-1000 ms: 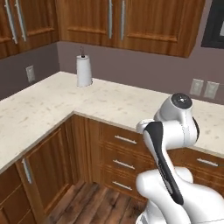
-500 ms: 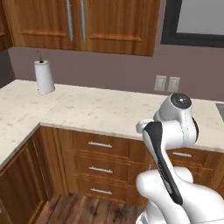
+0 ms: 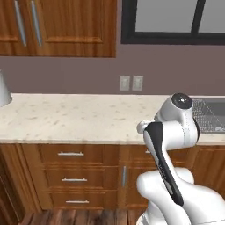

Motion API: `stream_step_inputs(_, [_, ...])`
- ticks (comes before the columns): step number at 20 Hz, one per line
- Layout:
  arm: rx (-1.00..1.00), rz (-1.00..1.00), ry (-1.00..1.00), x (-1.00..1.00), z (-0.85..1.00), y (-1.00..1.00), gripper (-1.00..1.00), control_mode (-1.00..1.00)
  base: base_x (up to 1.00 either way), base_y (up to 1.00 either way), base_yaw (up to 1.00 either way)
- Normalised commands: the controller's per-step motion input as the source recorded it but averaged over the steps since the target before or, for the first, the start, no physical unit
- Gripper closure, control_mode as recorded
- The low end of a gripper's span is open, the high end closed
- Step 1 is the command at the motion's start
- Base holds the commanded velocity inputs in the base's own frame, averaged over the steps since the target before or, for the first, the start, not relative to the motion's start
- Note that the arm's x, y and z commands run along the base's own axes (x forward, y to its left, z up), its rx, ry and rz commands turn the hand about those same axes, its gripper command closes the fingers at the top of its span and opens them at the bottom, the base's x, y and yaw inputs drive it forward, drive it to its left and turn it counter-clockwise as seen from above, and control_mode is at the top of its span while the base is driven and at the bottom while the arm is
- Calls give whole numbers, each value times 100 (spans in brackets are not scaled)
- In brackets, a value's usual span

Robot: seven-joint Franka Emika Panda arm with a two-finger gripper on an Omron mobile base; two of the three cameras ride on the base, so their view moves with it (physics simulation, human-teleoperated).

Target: Four empty soda cans are scattered around the kitchen. Gather all the cans and cluster them next to the stove for recycling.

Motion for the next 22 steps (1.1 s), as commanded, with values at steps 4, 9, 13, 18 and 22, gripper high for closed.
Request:
stream_step_inputs(4, [0,0,0,0,0,0,-100,100,0,-38,-40])
stream_step_inputs(9, [0,0,0,0,0,0,-100,100,0,-35,-40])
stream_step_inputs(13, [0,0,0,0,0,0,-100,100,0,-34,-41])
stream_step_inputs(18, [0,0,0,0,0,0,-100,100,0,-34,-41])
stream_step_inputs(22, [0,0,0,0,0,0,-100,100,0,-34,-41])
